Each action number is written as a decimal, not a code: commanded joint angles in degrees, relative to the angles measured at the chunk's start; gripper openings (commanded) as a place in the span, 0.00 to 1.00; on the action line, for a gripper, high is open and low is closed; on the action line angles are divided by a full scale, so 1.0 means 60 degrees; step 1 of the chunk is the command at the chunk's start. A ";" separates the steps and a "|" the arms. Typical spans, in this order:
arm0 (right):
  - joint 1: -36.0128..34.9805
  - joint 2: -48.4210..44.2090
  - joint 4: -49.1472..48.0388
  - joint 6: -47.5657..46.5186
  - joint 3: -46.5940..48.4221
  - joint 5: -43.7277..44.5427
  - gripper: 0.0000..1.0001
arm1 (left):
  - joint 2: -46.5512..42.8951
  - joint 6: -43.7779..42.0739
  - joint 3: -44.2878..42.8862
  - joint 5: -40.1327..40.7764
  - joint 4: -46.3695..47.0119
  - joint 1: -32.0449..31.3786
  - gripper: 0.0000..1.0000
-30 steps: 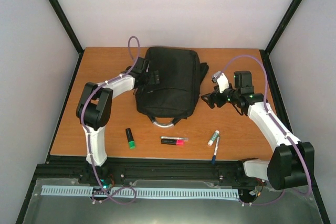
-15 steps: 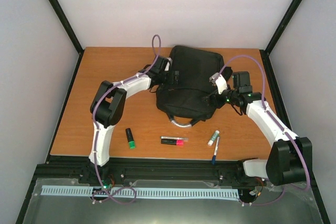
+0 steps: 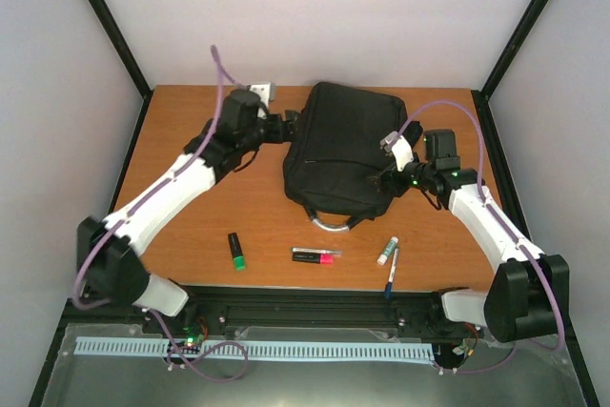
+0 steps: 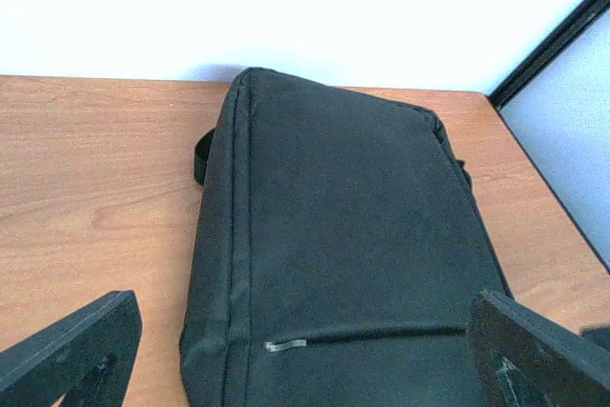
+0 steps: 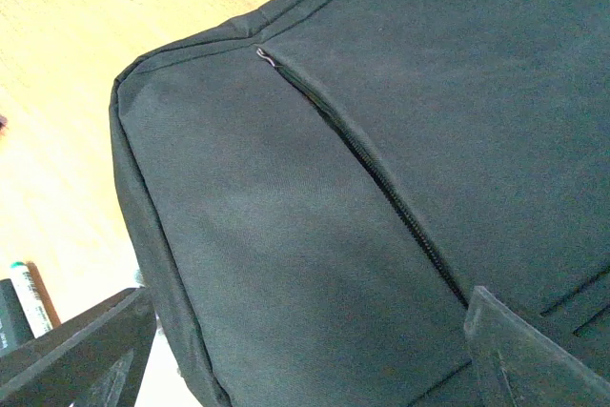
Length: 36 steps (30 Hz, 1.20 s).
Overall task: Pack the student bag
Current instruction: Adjust the student bag at the center of the board, then pick up the stationery from the center of the board.
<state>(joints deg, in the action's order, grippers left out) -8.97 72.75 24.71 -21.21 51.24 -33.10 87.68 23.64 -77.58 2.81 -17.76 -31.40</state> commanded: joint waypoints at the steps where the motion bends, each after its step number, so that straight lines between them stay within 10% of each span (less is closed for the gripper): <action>1: 0.0045 -0.0165 -0.0101 -0.0195 0.0039 0.0057 0.91 | -0.1517 -0.0188 0.1419 -0.0013 -0.0830 -0.0200 0.95; 20: 0.0125 -0.0581 -0.1071 0.1011 -0.0089 0.2962 0.90 | -0.0463 -0.0002 0.2447 0.1735 -0.1048 -0.5810 0.85; 36: 0.1028 -0.0803 -0.1342 0.2144 -0.0044 0.3843 0.96 | 0.4230 -0.0472 -0.0848 0.2492 -0.1205 -0.7856 0.71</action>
<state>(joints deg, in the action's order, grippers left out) -3.90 69.78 18.17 -9.61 51.27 -10.66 109.86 20.45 -77.91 16.12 -24.91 -78.35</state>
